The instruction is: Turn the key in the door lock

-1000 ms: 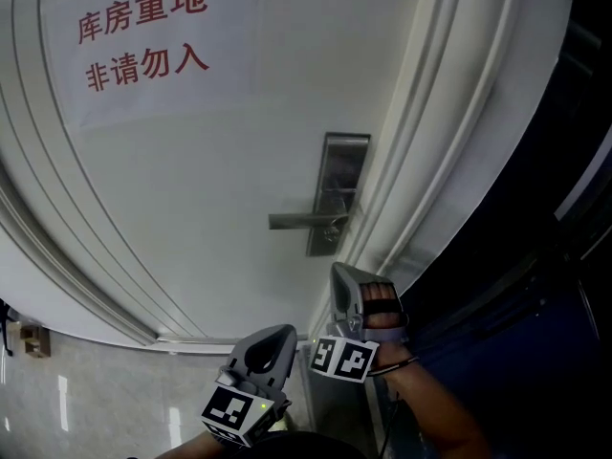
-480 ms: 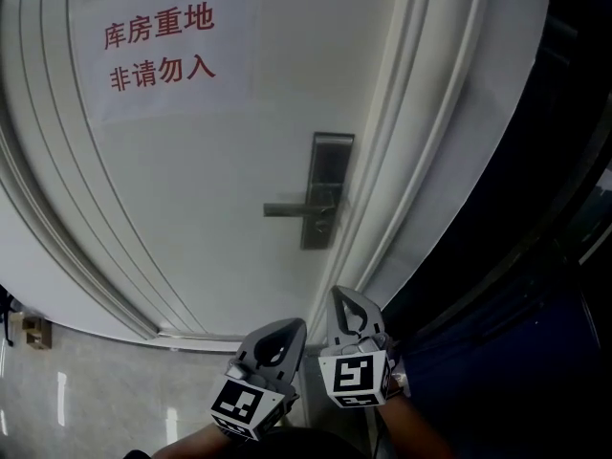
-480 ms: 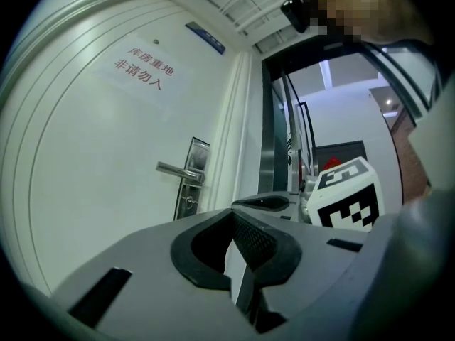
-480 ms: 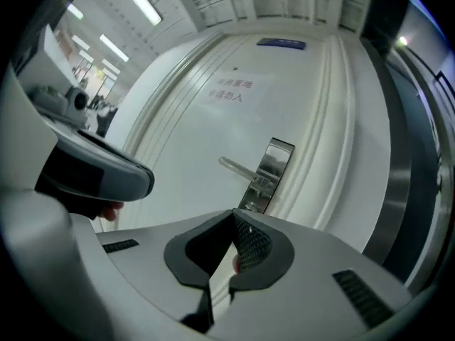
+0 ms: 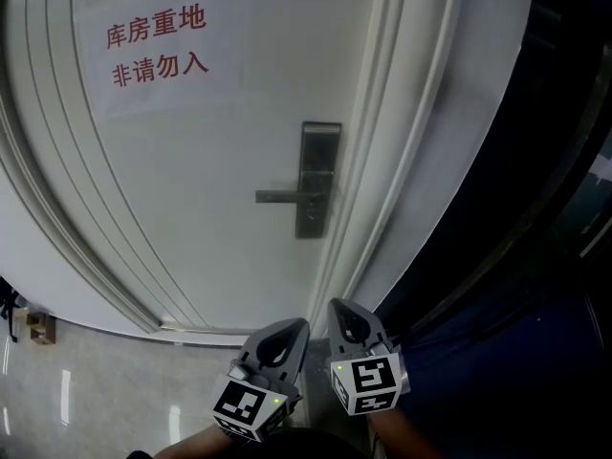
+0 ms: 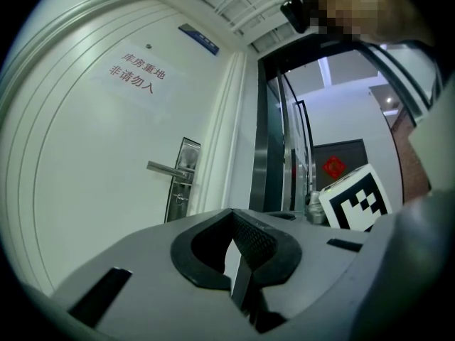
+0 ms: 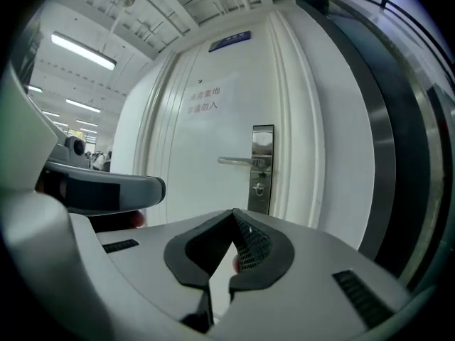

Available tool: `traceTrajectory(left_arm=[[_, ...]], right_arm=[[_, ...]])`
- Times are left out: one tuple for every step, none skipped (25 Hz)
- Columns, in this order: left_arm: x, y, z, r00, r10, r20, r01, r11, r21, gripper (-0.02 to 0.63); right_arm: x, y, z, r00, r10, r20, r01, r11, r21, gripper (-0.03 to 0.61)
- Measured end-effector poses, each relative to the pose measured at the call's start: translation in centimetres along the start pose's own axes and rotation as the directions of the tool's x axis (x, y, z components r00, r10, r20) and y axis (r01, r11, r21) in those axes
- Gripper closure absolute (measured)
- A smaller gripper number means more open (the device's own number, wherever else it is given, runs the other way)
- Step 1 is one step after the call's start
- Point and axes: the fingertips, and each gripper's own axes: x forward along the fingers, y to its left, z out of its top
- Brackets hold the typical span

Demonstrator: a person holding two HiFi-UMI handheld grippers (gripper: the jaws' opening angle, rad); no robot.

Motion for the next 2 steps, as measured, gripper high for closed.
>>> traceTrajectory(left_arm=[[-0.23,-0.24,-0.14,1.0,0.001,-0.003,-0.001,1.0,-0.002,0.609],[-0.45,-0.48,-0.29,1.0,0.001,-0.007,-0.001,1.0,-0.003,0.609]], right_arm=[[-0.3,0.15,-0.15,1.0,0.004,-0.003,-0.004,1.0,0.008,0.566],[-0.6,0.29,-0.3,1.0,0.007,-0.006,-0.007,1.0,0.016,0.566]])
